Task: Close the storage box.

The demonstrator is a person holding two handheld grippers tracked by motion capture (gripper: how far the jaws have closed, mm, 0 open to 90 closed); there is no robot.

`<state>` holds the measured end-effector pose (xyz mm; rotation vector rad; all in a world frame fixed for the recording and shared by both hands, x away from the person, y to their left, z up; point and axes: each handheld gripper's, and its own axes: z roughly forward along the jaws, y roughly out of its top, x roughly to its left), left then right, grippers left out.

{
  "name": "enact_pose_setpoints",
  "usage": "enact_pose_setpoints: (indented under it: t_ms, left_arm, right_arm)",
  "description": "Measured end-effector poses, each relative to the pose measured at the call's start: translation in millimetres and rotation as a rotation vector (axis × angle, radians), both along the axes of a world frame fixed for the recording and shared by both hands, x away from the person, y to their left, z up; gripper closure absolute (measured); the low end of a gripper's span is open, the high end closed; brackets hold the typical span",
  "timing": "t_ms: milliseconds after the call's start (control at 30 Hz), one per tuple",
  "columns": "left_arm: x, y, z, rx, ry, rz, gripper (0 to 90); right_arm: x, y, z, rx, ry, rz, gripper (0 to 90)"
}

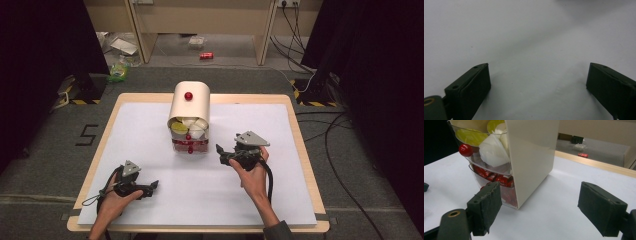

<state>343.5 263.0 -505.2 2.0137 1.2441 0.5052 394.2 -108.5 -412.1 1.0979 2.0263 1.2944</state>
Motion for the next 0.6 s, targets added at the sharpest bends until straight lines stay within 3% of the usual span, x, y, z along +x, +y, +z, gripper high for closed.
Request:
enact_pose_setpoints:
  t_ms: [600]
  left_arm:
    - [-0.1,0.1,0.0,-0.001,0.000,0.000,4.9]
  right_arm:
    - [-13.0,-23.4,-7.3,-0.016,0.019,-0.038,19.1]
